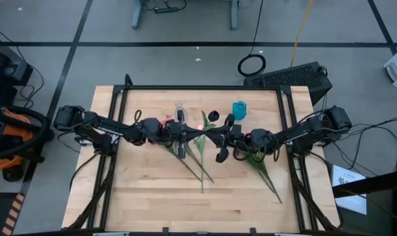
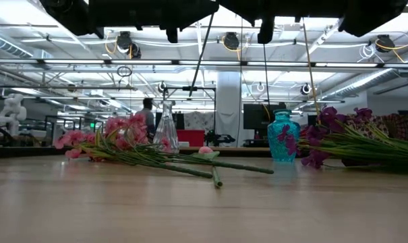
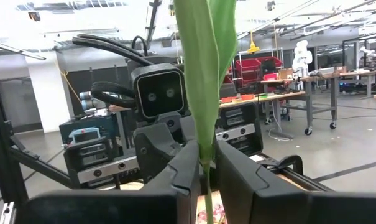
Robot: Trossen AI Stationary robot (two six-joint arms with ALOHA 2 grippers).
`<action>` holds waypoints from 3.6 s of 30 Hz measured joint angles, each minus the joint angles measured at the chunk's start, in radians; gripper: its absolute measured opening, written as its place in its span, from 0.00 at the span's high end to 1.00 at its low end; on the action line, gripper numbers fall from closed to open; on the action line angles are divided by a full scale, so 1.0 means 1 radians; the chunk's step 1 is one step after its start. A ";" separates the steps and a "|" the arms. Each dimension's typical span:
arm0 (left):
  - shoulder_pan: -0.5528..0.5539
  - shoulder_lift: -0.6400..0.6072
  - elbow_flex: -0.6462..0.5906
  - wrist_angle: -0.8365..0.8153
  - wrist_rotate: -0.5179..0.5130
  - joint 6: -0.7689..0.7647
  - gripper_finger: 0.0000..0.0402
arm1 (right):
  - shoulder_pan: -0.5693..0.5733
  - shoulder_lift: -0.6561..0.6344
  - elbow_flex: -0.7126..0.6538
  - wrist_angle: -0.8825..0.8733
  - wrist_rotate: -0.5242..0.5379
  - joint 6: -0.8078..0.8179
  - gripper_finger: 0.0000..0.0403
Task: Sort flowers into vase by color
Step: Put the black flower into the blue vase
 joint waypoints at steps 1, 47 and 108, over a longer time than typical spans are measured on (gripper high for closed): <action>0.000 0.000 0.000 0.000 0.000 0.000 1.00 | -0.003 0.000 0.000 0.000 -0.013 0.002 0.89; 0.039 -0.038 0.001 -0.152 -0.051 -0.106 0.25 | -0.019 -0.385 0.000 -0.457 0.186 -0.155 1.00; -0.055 -0.021 -0.002 -0.427 -0.105 -0.186 0.25 | -0.451 -0.265 0.168 -1.193 0.379 0.242 1.00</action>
